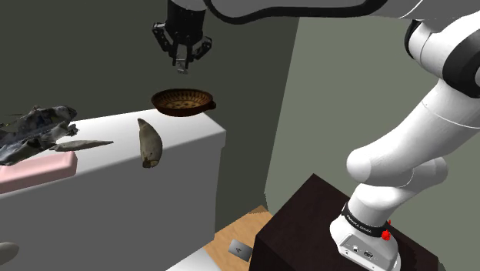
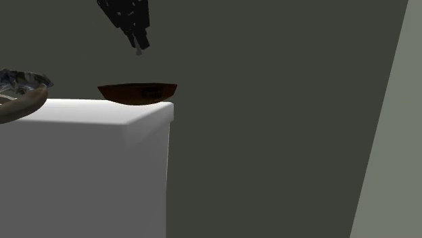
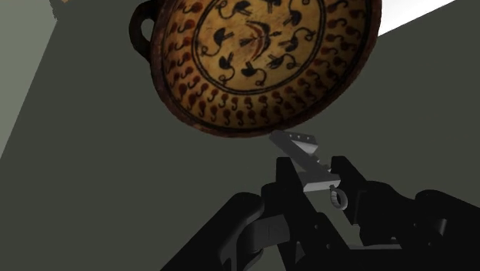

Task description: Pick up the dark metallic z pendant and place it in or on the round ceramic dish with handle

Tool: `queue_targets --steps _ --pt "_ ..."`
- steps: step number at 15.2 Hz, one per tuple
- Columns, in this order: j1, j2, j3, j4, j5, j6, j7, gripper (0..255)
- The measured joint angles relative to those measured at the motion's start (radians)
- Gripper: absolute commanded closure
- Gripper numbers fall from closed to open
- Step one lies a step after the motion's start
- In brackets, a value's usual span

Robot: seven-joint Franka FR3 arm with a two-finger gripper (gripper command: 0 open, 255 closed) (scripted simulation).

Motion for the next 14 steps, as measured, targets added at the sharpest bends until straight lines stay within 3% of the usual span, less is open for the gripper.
queue_targets --steps 4,14 --pt "0.051 -0.028 -0.061 -0.077 0.023 0.06 0.002 255" --pt "0.08 -0.052 -0.089 -0.191 0.034 0.159 0.025 255"
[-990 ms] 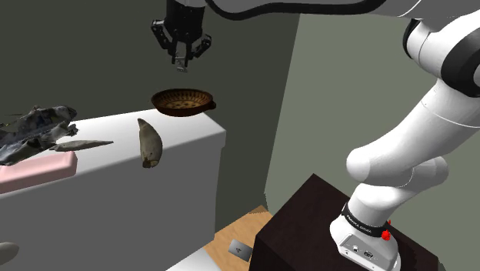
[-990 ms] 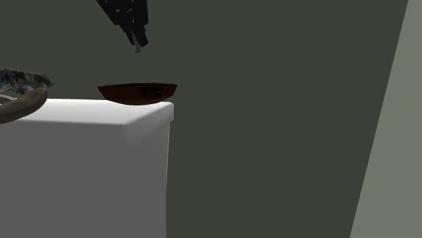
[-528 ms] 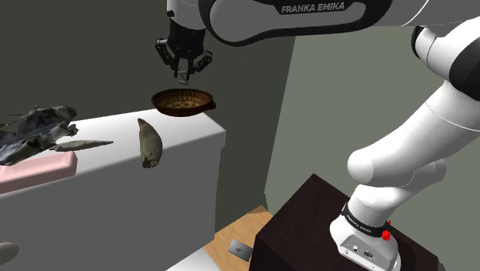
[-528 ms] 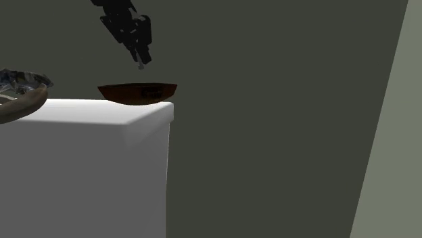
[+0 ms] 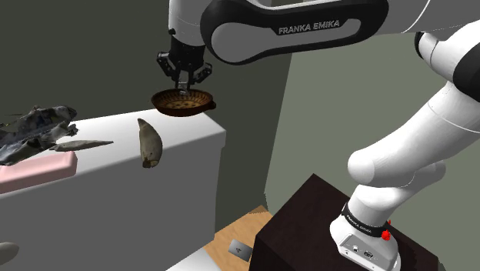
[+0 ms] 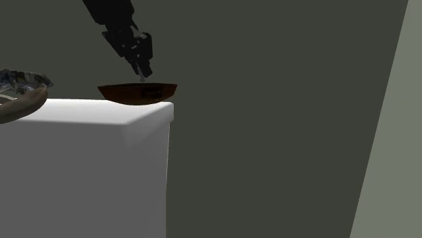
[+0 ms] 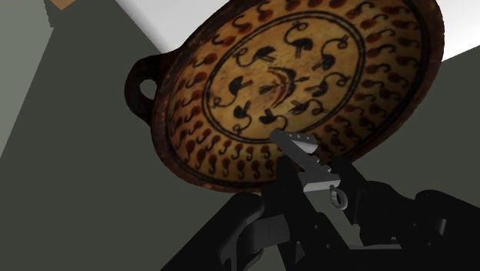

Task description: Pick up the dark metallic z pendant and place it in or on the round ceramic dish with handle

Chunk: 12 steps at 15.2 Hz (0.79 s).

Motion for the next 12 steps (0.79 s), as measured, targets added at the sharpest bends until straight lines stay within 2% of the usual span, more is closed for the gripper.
queue_targets --steps 3,4,10,12 --pt "0.0 0.0 0.001 -0.001 0.0 0.001 0.001 255" --pt "0.0 0.0 0.001 -0.001 0.0 0.001 0.001 0" --pt "0.0 0.0 0.001 -0.001 0.0 0.001 0.001 0" --pt "0.035 -0.024 -0.035 0.016 0.025 -0.031 -0.013 0"
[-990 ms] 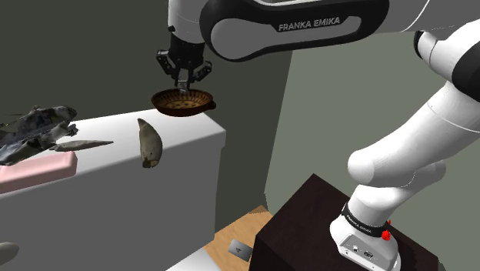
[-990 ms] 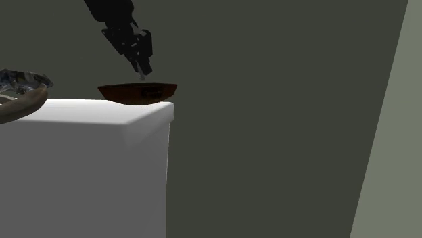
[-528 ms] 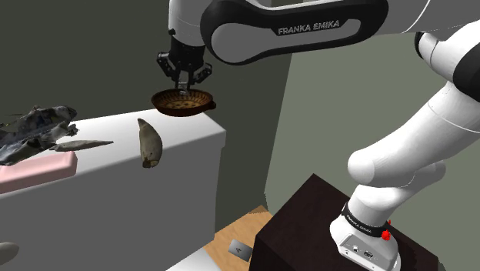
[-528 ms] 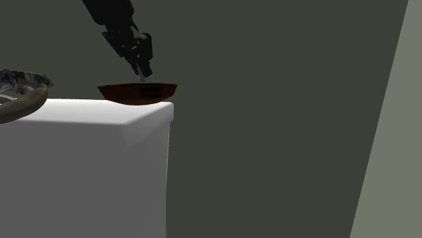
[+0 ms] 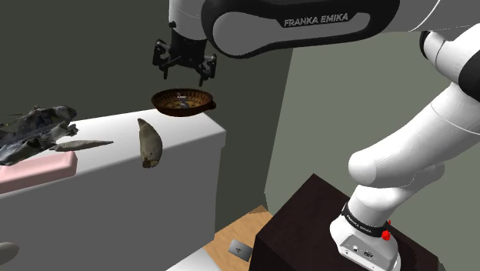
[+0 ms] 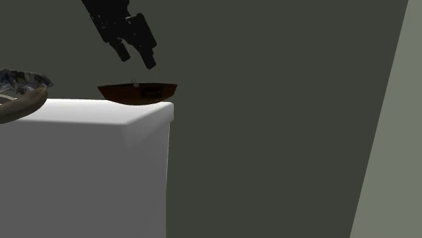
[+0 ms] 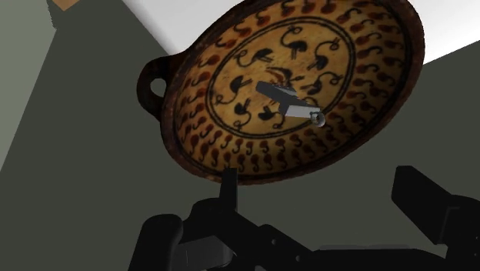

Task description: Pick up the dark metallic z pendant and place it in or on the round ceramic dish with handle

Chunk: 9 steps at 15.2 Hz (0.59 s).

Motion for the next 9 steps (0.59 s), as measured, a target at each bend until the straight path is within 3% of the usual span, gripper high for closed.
queue_targets --steps 3,9 --pt "0.042 -0.03 -0.046 0.034 0.032 -0.054 -0.023 0" --pt "0.042 -0.03 -0.042 0.053 0.033 -0.073 -0.023 0"
